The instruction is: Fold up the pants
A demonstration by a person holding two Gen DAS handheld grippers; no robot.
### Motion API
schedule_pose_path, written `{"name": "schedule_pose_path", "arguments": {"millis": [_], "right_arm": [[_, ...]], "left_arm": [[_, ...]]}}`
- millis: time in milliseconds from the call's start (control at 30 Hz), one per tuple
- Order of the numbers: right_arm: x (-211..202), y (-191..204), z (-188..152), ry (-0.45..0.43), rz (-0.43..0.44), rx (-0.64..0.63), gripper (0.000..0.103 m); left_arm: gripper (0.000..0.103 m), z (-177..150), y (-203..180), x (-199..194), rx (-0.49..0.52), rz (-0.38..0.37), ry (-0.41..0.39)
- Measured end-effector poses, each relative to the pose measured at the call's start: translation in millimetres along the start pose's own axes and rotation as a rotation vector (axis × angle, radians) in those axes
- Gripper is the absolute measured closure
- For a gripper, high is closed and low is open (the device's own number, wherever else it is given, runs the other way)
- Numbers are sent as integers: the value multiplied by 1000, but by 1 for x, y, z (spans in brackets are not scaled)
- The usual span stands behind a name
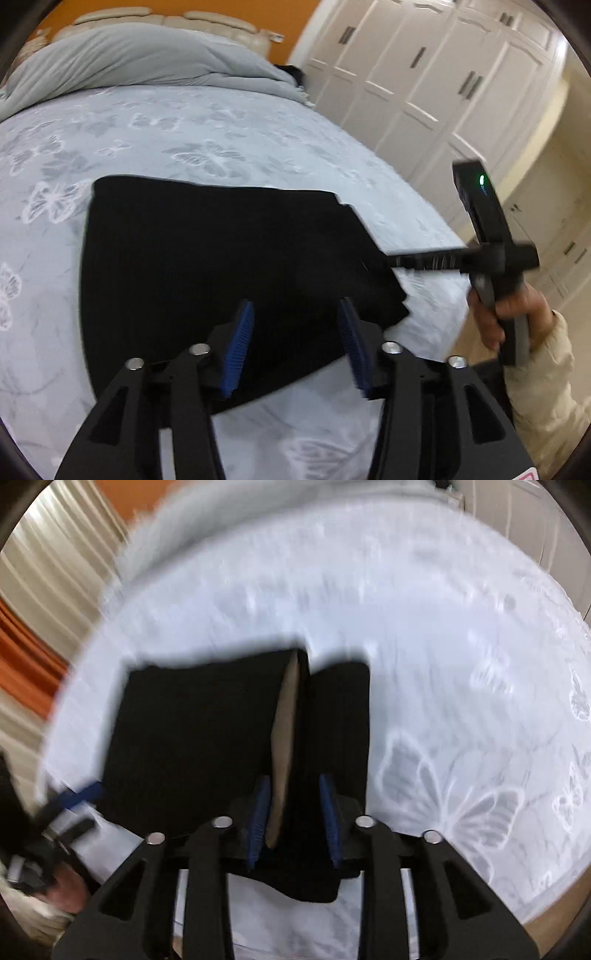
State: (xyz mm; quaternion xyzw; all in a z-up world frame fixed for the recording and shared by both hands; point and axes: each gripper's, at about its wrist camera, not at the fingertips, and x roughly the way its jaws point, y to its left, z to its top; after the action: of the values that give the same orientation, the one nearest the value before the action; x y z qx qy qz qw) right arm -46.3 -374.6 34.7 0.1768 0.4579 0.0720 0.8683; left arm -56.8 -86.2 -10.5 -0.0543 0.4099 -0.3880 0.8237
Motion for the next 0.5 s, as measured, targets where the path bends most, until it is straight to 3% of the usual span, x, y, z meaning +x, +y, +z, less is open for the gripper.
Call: {"name": "schedule_pose_path", "arguments": {"millis": [33, 67, 133, 167, 267, 300, 333, 367, 500], "right_arm": [[-6, 0, 2, -29, 49, 24, 22], [-8, 5, 5, -34, 110, 40, 20], [3, 17, 5, 20, 197, 19, 27], [11, 24, 6, 50, 190, -5, 35], [43, 39, -6, 151, 64, -81, 38], [47, 43, -6, 167, 54, -88, 43], [57, 48, -8, 178, 33, -108, 65], [54, 55, -13, 180, 20, -131, 103], [3, 74, -5, -8, -28, -232, 103]], "left_arm": [[29, 1, -2, -8, 3, -9, -28], [24, 3, -3, -18, 3, -18, -76], [17, 9, 0, -38, -4, -15, -155], [17, 11, 3, -43, -14, -8, -172], [17, 21, 24, -53, -77, 59, -210], [17, 23, 33, -55, -109, 96, -215], [17, 24, 41, -55, -139, 129, -216], [17, 25, 47, -55, -158, 150, -215], [17, 24, 67, -58, -230, 242, -201]]}}
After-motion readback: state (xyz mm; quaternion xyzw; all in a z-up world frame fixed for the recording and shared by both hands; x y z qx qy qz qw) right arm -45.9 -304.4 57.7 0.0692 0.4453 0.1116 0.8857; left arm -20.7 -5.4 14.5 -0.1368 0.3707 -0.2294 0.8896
